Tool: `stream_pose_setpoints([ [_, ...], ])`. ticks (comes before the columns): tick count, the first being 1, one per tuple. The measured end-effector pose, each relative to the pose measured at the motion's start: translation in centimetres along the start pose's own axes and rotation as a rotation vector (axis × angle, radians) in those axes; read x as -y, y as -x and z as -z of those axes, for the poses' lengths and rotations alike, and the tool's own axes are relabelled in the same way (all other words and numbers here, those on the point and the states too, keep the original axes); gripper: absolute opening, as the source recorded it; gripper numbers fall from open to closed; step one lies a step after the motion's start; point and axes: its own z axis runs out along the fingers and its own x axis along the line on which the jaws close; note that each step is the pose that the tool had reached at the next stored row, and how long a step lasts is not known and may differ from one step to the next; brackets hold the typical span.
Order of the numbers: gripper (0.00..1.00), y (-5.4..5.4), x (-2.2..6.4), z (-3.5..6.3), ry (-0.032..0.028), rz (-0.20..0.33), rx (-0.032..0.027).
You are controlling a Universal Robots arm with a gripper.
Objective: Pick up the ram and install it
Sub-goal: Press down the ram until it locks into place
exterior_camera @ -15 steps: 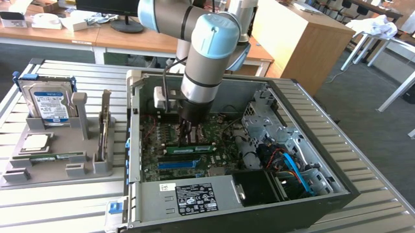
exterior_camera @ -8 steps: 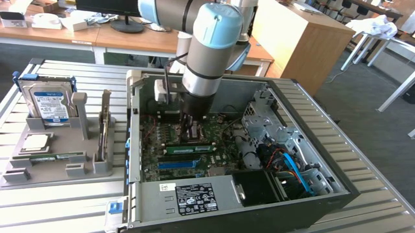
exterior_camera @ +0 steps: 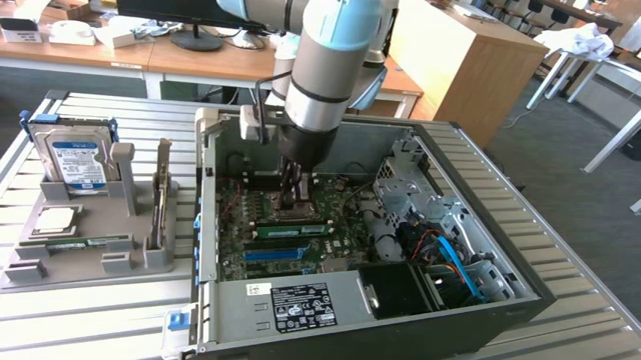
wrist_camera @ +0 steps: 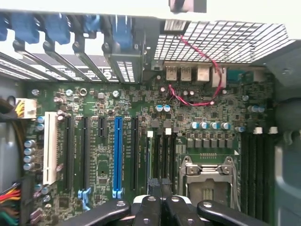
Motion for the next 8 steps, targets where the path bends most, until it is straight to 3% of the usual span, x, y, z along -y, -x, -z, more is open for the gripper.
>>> stream_pose_setpoints([
  [8,0.10,0.1,-0.08,2.18,0.0000,0.000,0.0000],
])
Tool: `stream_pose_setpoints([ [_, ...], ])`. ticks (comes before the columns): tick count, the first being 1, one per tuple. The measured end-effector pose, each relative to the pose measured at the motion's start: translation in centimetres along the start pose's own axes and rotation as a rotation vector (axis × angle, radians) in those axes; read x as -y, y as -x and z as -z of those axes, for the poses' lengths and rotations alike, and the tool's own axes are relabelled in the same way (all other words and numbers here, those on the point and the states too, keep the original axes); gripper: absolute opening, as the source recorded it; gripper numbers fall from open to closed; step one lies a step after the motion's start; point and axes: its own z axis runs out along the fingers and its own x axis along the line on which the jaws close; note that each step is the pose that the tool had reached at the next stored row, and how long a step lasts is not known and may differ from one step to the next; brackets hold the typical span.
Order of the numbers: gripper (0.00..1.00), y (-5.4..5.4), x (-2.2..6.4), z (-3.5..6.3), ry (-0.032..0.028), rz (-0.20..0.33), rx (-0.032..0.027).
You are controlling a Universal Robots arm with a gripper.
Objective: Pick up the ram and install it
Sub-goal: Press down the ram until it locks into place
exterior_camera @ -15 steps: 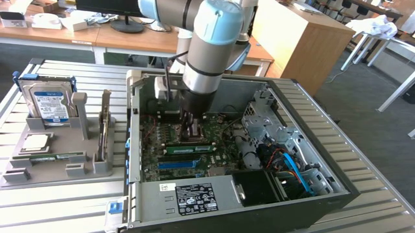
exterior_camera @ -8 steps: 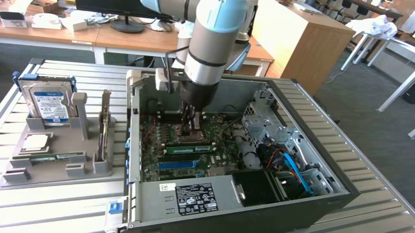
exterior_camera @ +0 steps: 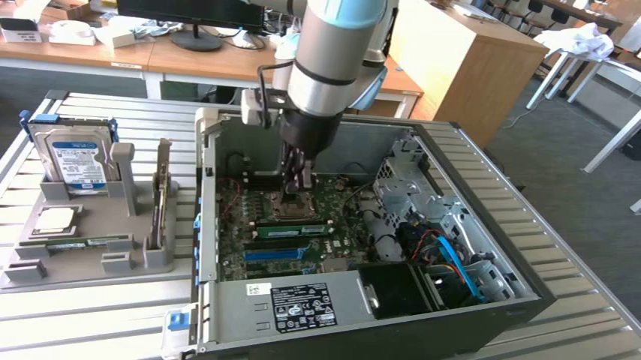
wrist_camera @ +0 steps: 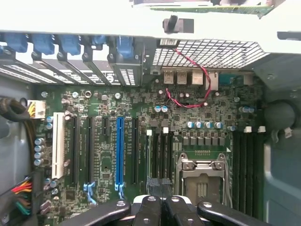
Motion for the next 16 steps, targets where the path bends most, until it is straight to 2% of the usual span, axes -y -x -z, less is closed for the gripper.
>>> stream_pose_setpoints([
  [8,0.10,0.1,-0.07,2.09,0.0000,0.000,0.0000],
  [16,0.10,0.2,-0.13,3.59,0.0000,0.000,0.0000],
])
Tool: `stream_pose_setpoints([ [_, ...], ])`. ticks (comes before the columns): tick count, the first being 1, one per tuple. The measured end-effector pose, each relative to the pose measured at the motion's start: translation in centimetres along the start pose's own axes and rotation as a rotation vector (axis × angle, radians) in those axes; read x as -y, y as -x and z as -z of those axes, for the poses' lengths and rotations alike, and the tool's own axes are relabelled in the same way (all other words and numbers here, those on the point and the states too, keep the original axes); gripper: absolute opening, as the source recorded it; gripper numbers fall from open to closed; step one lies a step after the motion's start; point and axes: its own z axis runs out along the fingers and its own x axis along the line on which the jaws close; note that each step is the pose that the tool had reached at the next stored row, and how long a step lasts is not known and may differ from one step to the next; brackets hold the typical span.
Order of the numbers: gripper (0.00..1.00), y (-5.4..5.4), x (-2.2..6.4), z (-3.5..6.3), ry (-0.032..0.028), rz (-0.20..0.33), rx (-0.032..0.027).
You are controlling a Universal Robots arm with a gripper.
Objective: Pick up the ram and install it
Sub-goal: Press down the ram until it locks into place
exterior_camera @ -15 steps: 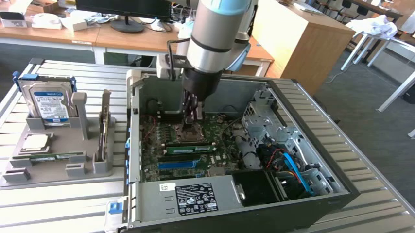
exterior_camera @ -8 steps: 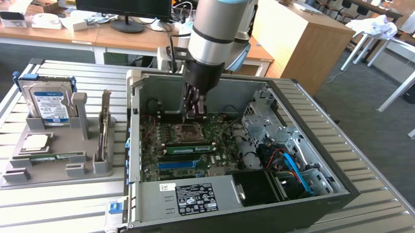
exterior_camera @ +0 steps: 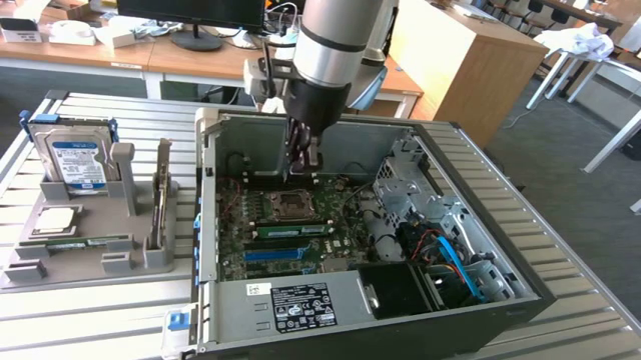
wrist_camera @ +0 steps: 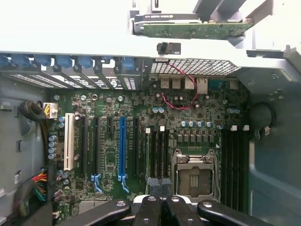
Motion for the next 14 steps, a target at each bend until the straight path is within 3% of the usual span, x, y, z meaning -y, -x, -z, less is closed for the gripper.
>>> stream_pose_setpoints([
  [8,0.10,0.0,0.16,0.04,0.0002,0.000,-0.0003],
  [14,0.10,0.0,1.37,0.07,0.0010,0.000,0.0000],
])
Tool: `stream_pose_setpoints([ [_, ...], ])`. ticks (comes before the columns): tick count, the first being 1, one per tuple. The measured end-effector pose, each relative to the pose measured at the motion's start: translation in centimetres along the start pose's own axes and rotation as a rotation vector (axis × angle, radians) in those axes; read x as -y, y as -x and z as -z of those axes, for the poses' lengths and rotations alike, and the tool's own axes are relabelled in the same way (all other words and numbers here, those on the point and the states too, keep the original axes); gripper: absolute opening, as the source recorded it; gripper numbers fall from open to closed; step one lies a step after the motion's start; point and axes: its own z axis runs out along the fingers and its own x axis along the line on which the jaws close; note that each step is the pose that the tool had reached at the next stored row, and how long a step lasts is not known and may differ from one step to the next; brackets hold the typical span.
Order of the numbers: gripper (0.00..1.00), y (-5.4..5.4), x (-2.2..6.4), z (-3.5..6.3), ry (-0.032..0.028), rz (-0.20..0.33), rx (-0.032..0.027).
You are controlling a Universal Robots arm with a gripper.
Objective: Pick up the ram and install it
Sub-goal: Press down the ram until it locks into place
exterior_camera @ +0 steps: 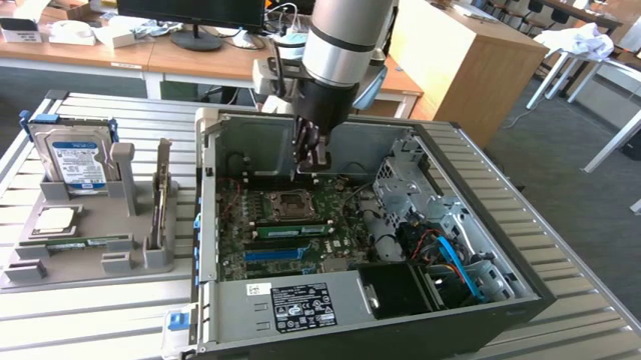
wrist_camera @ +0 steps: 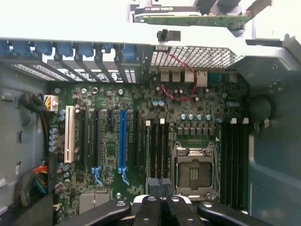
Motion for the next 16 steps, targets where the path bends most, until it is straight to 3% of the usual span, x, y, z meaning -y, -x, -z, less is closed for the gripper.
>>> stream_pose_setpoints([
  [11,0.10,0.0,2.12,0.08,0.0013,0.000,0.0000],
  [16,0.10,0.0,2.68,0.11,0.0015,0.000,-0.0001],
])
